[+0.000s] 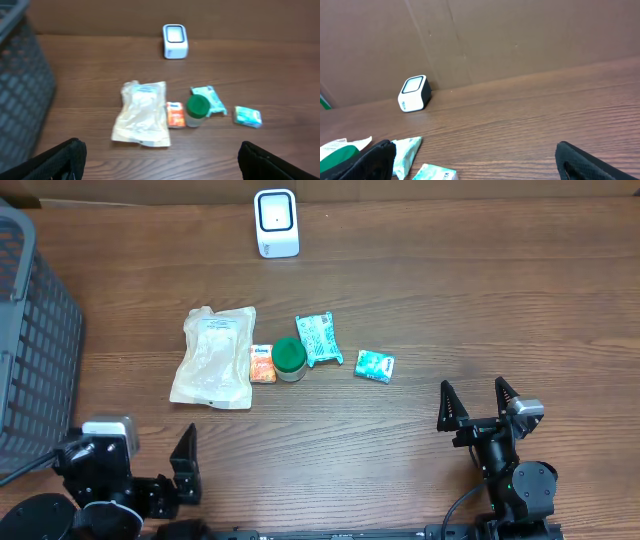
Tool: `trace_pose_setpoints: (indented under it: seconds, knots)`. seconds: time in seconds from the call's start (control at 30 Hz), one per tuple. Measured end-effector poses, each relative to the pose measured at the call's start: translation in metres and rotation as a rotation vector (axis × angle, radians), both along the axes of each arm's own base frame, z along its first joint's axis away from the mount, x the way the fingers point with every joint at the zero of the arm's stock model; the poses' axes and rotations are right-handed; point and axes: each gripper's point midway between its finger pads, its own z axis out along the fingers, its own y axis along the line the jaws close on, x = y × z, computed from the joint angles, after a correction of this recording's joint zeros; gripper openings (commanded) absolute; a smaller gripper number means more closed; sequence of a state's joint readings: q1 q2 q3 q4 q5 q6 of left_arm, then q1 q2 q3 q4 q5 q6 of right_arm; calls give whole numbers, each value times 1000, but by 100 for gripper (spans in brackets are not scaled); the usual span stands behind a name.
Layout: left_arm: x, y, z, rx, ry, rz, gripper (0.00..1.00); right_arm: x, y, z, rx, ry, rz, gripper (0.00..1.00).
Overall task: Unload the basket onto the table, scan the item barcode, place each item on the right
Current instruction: 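Open the left gripper and withdraw it toward the front left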
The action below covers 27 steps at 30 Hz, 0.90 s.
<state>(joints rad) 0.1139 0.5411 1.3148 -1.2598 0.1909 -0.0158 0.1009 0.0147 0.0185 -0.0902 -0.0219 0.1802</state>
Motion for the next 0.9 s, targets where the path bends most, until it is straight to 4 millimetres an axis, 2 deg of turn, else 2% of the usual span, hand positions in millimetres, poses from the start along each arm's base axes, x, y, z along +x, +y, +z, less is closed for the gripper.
trace_pose_setpoints:
  seconds: [0.1,0.3,0.57,0.73,0.9]
  knots:
    - [-2,-5,-4,-15,17,-24,100,0,0,0,0,0,0,100]
    - [-15,-9,-23,-27,111,-39,99,0,0,0,0,0,0,100]
    - [-15,-7,-24,-13,114,-34,100,0,0,0,0,-1,0,100]
    - [-2,-4,-13,6,47,-33,100,0,0,0,0,0,0,100]
    - [19,-1,-14,65,-19,-53,100,0,0,0,0,-1,0,100]
